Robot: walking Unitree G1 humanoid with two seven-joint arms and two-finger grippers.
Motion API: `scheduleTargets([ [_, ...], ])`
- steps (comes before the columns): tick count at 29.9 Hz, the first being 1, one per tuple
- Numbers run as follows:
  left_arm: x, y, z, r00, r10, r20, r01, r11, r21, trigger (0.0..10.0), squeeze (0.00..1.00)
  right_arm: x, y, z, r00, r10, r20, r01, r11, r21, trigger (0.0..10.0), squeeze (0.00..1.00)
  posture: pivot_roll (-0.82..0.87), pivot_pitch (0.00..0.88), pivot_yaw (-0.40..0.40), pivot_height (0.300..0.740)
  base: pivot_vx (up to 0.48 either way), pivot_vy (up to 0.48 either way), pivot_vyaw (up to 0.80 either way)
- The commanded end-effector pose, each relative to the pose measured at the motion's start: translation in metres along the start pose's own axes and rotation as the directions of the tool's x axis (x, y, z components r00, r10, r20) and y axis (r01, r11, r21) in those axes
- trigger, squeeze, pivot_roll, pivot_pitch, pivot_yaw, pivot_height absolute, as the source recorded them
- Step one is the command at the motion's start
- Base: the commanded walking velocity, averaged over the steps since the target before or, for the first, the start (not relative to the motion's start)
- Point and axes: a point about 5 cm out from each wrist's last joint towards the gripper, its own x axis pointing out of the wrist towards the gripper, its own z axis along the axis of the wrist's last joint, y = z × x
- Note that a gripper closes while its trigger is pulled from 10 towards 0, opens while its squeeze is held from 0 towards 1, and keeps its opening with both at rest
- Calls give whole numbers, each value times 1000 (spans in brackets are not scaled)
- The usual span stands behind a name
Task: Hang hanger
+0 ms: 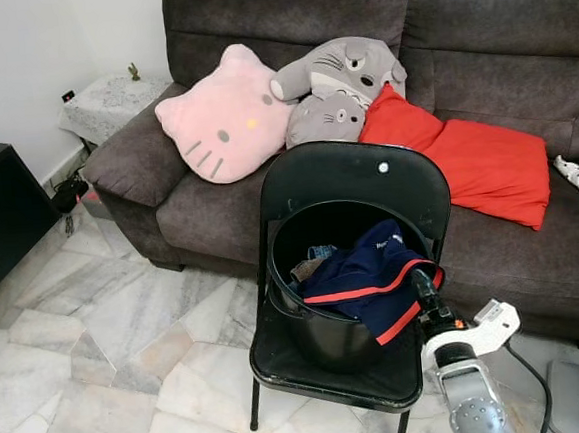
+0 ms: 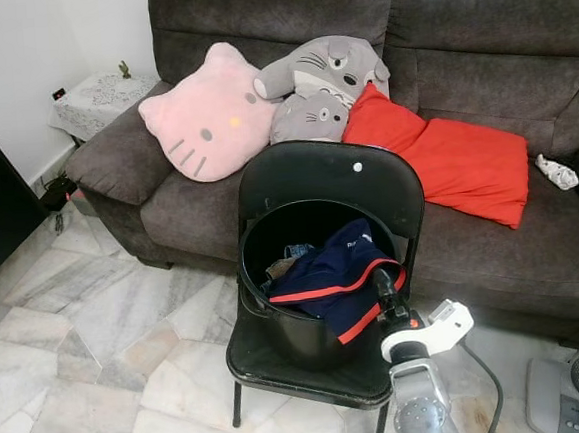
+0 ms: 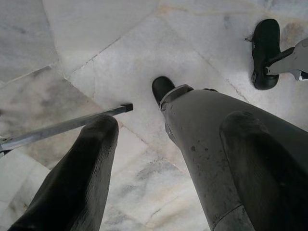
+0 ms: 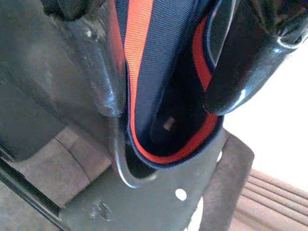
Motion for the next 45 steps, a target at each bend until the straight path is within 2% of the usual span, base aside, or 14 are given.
scheduleTargets([
  [1, -1, 1, -10, 999, 2, -40, -2, 1000, 10, 10000, 0, 5, 4, -2, 1000, 4, -14, -4, 1000, 3, 10000, 0, -97, 111, 23, 740, 0, 0, 0],
  [12, -1, 2, -10, 999, 5, -42, -4, 1000, 12, 10000, 0, 12, 16, 1, 998, 66, -7, -66, 998, 5, 10000, 0, -94, 113, 25, 740, 0, 0, 0],
  [15, -1, 1, -10, 999, 6, -41, -5, 1000, 12, 10000, 0, 10, 14, -5, 997, 71, -43, -72, 997, -22, 10000, 0, -92, 112, 24, 740, 0, 0, 0],
  [22, -1, 2, -9, 999, 10, -38, -10, 1000, 15, 10000, 0, 7, 6, -12, 998, -5, -67, 6, 1000, 17, 10000, 0, -91, 110, 25, 740, 0, 0, 0],
  [35, -1, 2, -9, 999, 19, -32, -18, 1000, 24, 10000, 0, 12, 4, -10, 998, -50, 28, 43, 976, 213, 9804, 0, -83, 99, 28, 740, 0, 0, 0],
  [36, -1, 2, -9, 999, 19, -32, -18, 1000, 25, 10000, 0, 13, 4, -10, 998, -51, 35, 42, 974, 225, 1961, 0, -83, 99, 28, 740, 0, 0, 0],
  [37, -1, 2, -9, 999, 20, -32, -19, 999, 26, 10000, 0, 14, 5, -10, 998, -53, 36, 43, 971, 234, 0, 0, -80, 98, 28, 740, 0, 0, 0],
  [39, -1, 2, -9, 999, 21, -32, -20, 999, 25, 10000, 0, 14, 5, -11, 998, -55, 32, 46, 970, 239, 353, 0, -78, 98, 28, 740, 0, 0, 0],
  [40, -1, 2, -9, 999, 21, -32, -20, 999, 25, 10000, 0, 14, 5, -12, 998, -58, 30, 49, 969, 242, 2941, 0, -78, 98, 28, 740, 0, 0, 0],
  [41, -1, 2, -9, 999, 21, -32, -20, 999, 25, 10000, 0, 14, 5, -12, 998, -58, 30, 49, 969, 242, 2941, 0, -78, 98, 28, 740, 0, 0, 0],
  [42, -1, 2, -9, 999, 21, -32, -21, 999, 25, 10000, 0, 14, 5, -12, 998, -59, 30, 50, 968, 246, 4510, 0, -78, 99, 28, 740, 0, 0, 0],
  [43, -1, 2, -9, 999, 22, -31, -21, 999, 25, 10000, 0, 15, 5, -13, 998, -62, 32, 51, 966, 254, 7529, 0, -78, 99, 28, 740, 0, 0, 0],
  [44, -1, 2, -9, 999, 22, -31, -22, 999, 25, 10000, 0, 15, 4, -13, 997, -69, 32, 58, 964, 259, 10000, 0, -79, 100, 28, 740, 0, 0, 0],
  [45, -1, 2, -9, 999, 23, -31, -22, 999, 25, 10000, 0, 14, 3, -13, 997, -77, 32, 66, 962, 263, 10000, 0, -79, 100, 28, 740, 0, 0, 0],
])
